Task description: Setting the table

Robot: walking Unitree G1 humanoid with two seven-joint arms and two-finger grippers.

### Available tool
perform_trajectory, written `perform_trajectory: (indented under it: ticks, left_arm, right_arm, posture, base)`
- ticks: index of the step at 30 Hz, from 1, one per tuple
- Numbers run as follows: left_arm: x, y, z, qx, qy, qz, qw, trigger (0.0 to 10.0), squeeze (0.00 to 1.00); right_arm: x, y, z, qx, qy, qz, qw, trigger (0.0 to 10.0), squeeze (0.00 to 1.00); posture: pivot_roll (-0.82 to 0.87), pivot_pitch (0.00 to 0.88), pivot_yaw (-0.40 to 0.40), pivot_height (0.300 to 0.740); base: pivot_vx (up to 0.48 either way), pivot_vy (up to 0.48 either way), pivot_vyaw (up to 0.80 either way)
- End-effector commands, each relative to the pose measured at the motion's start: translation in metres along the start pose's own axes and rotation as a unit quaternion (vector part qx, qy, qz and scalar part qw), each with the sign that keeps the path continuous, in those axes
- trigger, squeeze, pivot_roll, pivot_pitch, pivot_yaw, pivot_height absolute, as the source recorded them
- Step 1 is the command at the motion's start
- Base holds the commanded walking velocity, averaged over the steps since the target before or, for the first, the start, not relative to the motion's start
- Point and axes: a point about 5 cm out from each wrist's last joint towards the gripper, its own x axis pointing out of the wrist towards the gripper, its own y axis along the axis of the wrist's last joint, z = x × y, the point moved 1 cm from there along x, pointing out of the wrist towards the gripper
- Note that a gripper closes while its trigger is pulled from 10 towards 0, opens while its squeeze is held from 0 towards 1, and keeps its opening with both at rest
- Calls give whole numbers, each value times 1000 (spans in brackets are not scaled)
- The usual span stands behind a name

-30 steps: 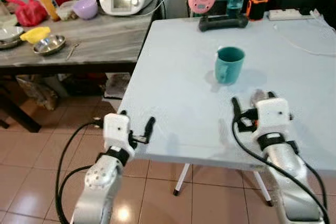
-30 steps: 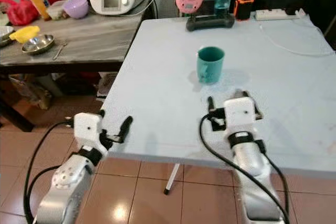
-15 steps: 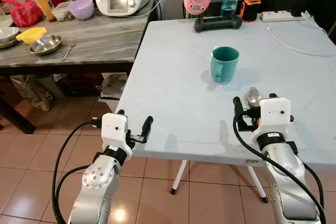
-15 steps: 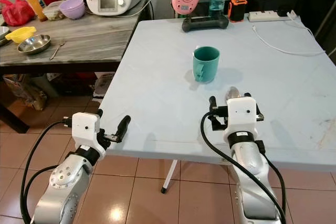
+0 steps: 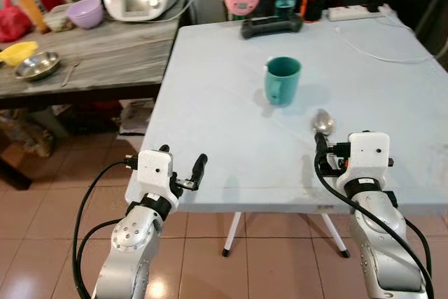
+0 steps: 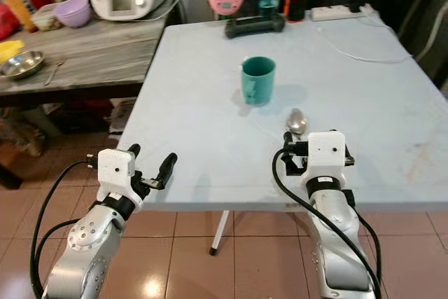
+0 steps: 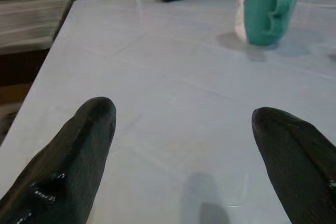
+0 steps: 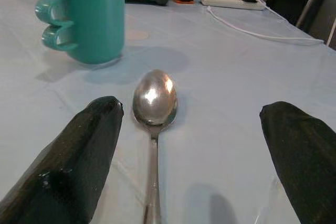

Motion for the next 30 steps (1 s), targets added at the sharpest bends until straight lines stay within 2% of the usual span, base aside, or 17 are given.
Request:
perform_trajectory:
  ticks: [1,9,11,16,24,30]
  left_arm:
    - [-2,-1,-5,2,4,-2,1000,10000,0]
    - [-2,-3,-2,-9,-8,-7,1000,10000,0]
    - [-3,-4,3,-16,-32,-12,999,10000,0]
    - [-10,-6,27,-5,-147,-25,989,10000,0]
    - [-14,-8,35,-15,-186,-36,982,10000,0]
    - [-16,-4,40,-21,-228,-38,973,10000,0]
  right_arm:
    - [2,-1,-8,8,11,-5,1000,10000,0]
    - [6,-3,-13,16,11,-16,1000,10000,0]
    - [8,-5,-12,19,6,-25,999,10000,0]
    - [9,-17,-4,17,-23,-59,998,10000,0]
    - [18,-19,2,23,-31,-71,997,10000,0]
    - [25,-18,-7,30,-7,-74,997,10000,0]
  posture:
    - [-145,82,135,740]
    - [-141,86,128,740]
    - [-137,93,125,740]
    - [-136,118,118,740]
    - [-150,139,121,740]
    - [-154,150,123,740]
  base:
    - [0,0,0]
    - [0,0,0]
    - [0,0,0]
    - [0,0,0]
    - [0,0,0]
    - [0,0,0]
